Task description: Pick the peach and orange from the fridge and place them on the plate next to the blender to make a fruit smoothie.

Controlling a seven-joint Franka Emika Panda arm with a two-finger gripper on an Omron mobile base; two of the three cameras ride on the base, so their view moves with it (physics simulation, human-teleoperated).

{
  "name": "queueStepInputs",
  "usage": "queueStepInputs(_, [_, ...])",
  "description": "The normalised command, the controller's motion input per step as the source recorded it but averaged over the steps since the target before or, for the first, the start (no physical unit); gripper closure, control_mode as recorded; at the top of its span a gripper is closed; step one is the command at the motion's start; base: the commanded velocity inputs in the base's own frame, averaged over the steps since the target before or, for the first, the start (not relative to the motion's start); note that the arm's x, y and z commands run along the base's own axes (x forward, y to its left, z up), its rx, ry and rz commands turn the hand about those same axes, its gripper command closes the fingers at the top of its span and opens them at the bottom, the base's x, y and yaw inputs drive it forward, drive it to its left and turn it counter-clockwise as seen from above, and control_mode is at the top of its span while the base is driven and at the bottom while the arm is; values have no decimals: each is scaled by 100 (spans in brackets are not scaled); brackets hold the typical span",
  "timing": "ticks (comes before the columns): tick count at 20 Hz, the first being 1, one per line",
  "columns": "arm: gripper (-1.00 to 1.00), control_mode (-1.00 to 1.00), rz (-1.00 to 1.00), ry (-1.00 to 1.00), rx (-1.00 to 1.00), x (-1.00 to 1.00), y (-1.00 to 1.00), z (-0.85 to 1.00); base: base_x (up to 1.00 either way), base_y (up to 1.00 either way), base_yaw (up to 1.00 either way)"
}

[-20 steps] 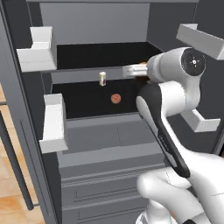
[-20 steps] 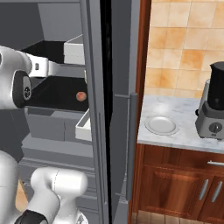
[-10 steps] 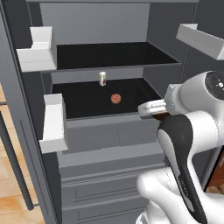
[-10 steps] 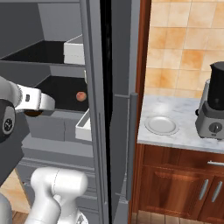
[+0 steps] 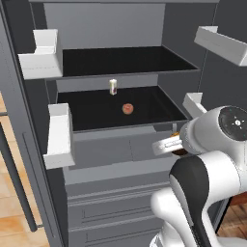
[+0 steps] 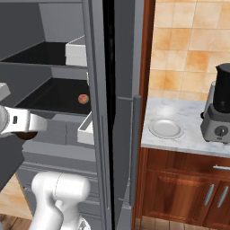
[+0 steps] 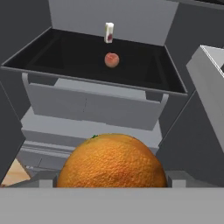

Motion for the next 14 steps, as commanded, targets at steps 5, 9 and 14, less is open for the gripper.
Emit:
queueStepInputs(5, [100, -100, 0, 0, 0, 0, 0, 0, 0, 0, 0])
queueStepInputs(9, [100, -100, 0, 0, 0, 0, 0, 0, 0, 0, 0])
queueStepInputs(14, [100, -100, 0, 0, 0, 0, 0, 0, 0, 0, 0])
